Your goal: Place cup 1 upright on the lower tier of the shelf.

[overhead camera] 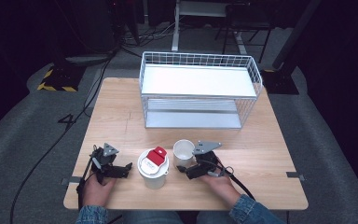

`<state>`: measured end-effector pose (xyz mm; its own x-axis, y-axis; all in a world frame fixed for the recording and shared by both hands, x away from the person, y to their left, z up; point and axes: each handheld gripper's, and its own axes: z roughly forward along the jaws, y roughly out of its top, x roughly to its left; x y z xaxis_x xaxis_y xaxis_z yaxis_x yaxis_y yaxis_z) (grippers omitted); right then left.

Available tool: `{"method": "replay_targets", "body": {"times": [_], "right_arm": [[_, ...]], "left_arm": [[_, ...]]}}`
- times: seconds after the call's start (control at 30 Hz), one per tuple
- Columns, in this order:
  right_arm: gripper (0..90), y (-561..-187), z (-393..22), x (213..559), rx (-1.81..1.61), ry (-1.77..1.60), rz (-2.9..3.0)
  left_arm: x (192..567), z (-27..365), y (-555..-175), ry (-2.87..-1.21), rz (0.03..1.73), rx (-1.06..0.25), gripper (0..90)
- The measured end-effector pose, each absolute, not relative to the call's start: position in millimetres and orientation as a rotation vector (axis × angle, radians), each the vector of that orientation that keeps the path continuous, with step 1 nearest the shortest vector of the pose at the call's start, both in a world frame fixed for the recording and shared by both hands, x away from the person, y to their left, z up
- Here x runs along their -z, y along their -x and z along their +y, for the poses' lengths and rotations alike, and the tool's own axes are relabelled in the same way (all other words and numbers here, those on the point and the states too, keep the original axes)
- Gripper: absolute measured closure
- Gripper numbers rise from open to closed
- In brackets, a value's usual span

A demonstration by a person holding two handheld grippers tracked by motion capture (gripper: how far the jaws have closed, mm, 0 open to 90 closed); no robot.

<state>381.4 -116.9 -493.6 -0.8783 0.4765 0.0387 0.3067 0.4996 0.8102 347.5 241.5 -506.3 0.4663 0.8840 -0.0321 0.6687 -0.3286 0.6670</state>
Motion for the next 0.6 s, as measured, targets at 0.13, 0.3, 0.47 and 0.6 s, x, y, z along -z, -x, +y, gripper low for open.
{"method": "replay_targets", "body": {"times": [0.13, 0.3, 0.47, 0.6], "right_arm": [[19.4, -381.0, -116.0, 495.1, -1.326, -0.655, 2.529], [22.9, -379.6, -114.7, 494.5, -1.325, -0.626, 2.522], [23.0, -379.8, -115.0, 494.7, -1.326, -0.627, 2.520], [23.0, -379.3, -114.8, 494.4, -1.324, -0.622, 2.520]], "left_arm": [[506.3, 241.5, -347.5, -2.100, 1.285, -0.453, 0.6], [506.3, 241.5, -347.5, -2.101, 1.285, -0.453, 0.7], [506.3, 241.5, -347.5, -2.101, 1.285, -0.453, 0.6], [506.3, 241.5, -347.5, -2.101, 1.285, -0.452, 0.6]]}}
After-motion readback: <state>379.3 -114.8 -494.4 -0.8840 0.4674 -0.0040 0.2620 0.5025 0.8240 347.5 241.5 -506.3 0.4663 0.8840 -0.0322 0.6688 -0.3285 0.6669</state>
